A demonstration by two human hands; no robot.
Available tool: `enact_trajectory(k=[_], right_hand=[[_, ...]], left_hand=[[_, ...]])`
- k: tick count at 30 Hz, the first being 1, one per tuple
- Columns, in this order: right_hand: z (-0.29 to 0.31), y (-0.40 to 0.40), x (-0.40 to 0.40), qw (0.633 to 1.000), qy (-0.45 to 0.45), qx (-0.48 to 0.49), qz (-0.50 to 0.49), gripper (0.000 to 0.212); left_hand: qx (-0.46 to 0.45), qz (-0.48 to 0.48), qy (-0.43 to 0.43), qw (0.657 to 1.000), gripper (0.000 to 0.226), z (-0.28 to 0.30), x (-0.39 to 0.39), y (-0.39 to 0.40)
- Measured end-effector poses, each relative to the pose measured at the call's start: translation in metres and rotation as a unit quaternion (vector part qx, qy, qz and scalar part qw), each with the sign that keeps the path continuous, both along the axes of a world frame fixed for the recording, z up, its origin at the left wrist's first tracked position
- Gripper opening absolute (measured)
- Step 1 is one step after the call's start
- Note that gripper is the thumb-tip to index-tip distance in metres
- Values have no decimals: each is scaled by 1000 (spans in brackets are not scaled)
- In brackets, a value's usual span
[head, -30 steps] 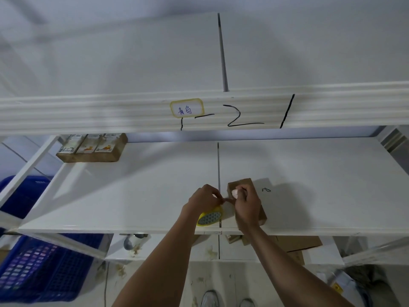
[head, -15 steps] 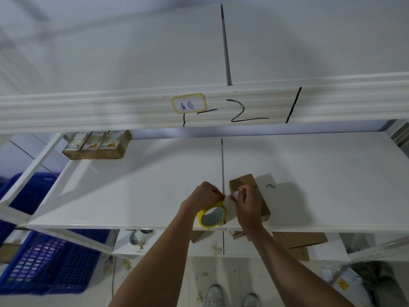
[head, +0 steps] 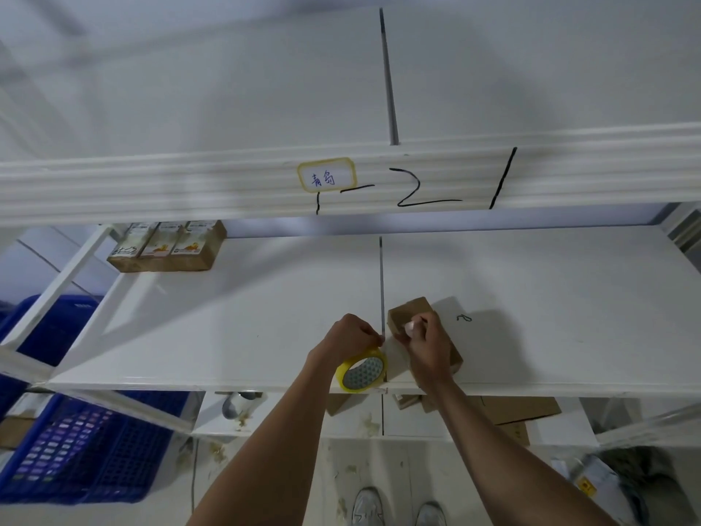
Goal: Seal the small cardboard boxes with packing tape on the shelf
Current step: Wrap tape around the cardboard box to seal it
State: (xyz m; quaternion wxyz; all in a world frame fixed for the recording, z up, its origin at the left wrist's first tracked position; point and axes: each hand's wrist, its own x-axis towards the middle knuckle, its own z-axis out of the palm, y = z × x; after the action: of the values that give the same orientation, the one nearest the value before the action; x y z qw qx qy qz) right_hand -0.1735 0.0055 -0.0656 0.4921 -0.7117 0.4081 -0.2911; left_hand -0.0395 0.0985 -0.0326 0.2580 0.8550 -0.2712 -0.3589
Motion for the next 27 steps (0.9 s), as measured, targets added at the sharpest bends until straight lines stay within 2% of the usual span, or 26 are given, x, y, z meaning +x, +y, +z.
enact_trajectory(k=[3,7,10,13,15,20,25,27], right_hand=[[3,-10,4,993,-17,98,-61,13],[12,-26,-5,969,-61,179,-162,13],[23,-48,-30,975,-29,118,-187,19],[19,-75,-52,982,62,29,-175,20],[7,-91,-63,979,129,5,-157,21],[-24,-107,-81,945,295,-48,-132,22],[-19,-106,-87,913,374,-81,-143,38],[-5,-101,-77,907,376,-105,-155,44]], left_hand=[[-10,0,-10,1000,21,-1,-3,0],[-8,-9,-9,1000,21,1,-2,0],[0,-22,-7,1000,19,2,-1,-3],[0,-27,-16,999,21,3,-1,-5],[0,-33,-20,999,22,3,-1,-7],[11,-47,-25,999,22,6,3,-7],[20,-54,-28,998,22,10,8,-3],[20,-57,-29,998,22,9,8,-3]])
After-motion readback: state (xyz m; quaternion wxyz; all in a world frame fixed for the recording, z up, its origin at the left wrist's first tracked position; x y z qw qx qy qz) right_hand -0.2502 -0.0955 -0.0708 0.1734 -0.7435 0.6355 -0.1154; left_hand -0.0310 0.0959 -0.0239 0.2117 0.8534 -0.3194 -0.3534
